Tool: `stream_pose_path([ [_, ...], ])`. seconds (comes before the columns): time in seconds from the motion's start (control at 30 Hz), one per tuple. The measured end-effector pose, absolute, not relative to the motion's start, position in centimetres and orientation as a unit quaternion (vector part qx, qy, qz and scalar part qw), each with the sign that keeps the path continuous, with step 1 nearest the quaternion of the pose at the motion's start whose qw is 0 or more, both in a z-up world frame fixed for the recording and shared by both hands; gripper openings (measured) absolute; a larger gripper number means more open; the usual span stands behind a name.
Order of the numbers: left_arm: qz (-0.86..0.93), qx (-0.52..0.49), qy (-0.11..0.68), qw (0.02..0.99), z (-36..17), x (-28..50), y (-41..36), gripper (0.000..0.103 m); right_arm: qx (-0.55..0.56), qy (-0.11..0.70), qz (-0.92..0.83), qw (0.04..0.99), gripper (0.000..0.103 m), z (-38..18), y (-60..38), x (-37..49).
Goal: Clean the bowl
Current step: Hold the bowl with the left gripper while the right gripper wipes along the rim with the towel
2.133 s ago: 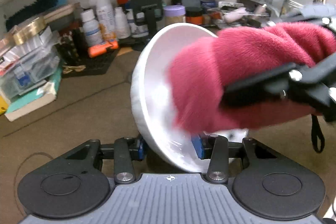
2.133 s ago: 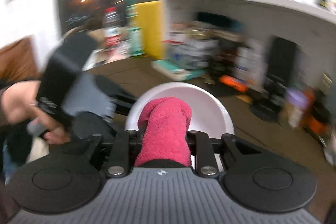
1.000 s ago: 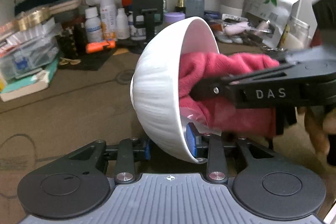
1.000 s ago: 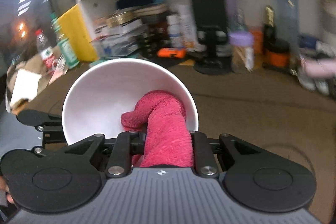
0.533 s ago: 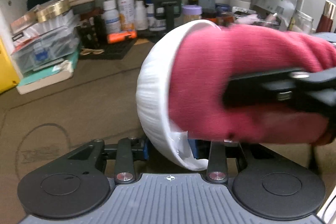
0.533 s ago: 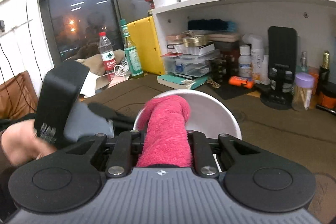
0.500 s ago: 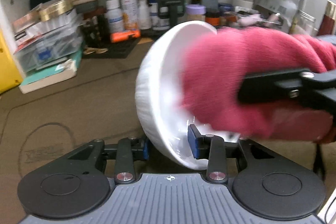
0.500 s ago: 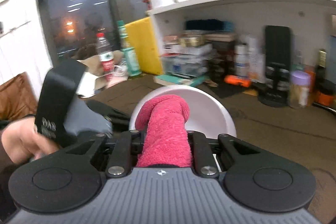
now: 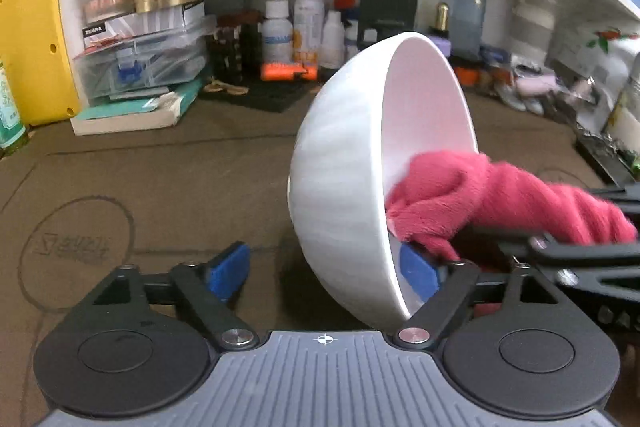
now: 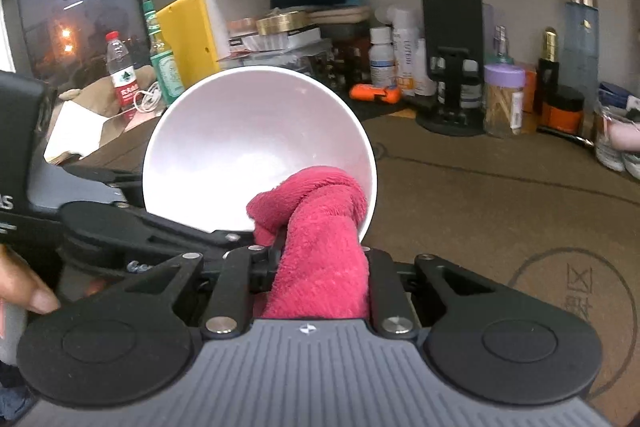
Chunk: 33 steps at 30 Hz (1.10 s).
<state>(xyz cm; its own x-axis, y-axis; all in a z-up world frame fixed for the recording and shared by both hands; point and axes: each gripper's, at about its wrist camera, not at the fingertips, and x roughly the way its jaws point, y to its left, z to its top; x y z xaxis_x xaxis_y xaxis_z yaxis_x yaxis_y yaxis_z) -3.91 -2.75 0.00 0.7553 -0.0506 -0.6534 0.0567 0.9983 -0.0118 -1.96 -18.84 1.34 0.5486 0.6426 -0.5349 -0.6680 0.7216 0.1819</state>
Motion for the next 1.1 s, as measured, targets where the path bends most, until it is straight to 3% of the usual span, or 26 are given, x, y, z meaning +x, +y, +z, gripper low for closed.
stream_pose_path([
  [0.07,-0.062,0.026,0.348,0.935,0.4,-3.8,-3.3,0.05,-0.04,0.29,0.366,0.883,0.018,1.6,-18.9,-1.9],
  [0.17,-0.103,0.087,0.356,0.925,1.2,-4.1,-4.6,0.046,-0.077,0.276,0.353,0.891,0.018,2.3,-18.3,-1.5],
  [0.47,-0.119,0.088,0.369,0.917,1.4,-4.4,-4.1,0.046,-0.144,0.232,0.36,0.892,0.016,3.6,-14.6,-0.9],
  [0.8,-0.127,0.072,0.377,0.915,1.4,-4.1,-3.0,0.046,-0.105,0.207,0.47,0.851,0.016,6.6,-16.4,-5.6],
  [1.1,-0.097,0.078,0.375,0.919,1.2,-3.9,-2.6,0.053,-0.013,0.235,0.411,0.881,0.016,3.4,-20.4,-4.8],
])
